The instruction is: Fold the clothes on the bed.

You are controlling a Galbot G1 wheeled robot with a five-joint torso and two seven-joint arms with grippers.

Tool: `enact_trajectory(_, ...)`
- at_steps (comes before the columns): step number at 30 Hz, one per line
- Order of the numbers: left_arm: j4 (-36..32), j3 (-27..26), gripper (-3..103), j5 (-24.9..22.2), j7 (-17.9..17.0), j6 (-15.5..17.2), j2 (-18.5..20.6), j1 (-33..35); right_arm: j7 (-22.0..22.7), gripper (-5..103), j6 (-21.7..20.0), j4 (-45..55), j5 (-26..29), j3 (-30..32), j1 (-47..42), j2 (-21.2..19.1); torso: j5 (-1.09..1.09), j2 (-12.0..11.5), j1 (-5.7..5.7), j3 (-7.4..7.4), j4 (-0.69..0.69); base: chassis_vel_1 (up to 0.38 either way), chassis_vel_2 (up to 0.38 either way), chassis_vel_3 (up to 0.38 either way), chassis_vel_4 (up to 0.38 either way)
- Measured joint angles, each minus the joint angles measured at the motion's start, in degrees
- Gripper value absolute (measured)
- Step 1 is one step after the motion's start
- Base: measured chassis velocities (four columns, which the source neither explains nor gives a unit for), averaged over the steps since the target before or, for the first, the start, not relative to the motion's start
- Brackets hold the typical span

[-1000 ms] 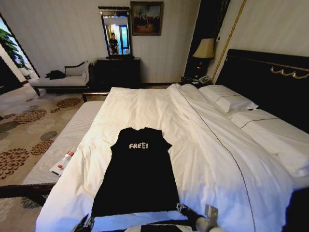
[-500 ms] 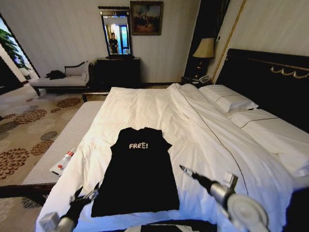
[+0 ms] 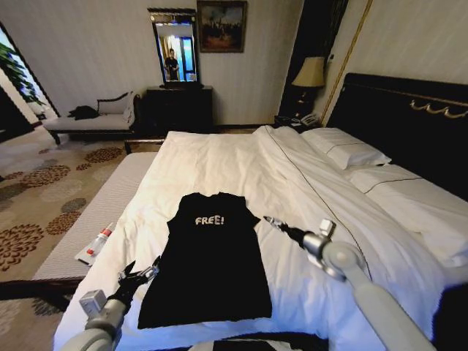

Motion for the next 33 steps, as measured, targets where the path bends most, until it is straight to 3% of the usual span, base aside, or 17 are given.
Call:
enact_trajectory(9,0.14,-1.19,100,0.21,0.17,-0.06,-1.61,1.48,-0.60,100,-2.31,-10.76,5.53,-3.34,7.74,2.89,0.00,0.01,0.00,-0.01,0.00,0.000,0.000,0.000,0.000)
enact_trajectory(19,-0.45,0.96,100,0.35,-0.60,-0.04,-0.36,1.22,-4.30,103,-3.48,-22.94,2.94,-5.60,14.28,5.58,0.00,0.01,0.00,-0.01,-0.01,0.000,0.000,0.000,0.000)
enact_trajectory(33,1.02,4.09,100,0.72,-1.58,0.30,-0.08,-0.53,-6.74,92,-3.95,-30.36,-1.56,-8.03,17.26,7.51,0.00,0.01,-0.01,-0.01,-0.01,0.000,0.000,0.000,0.000)
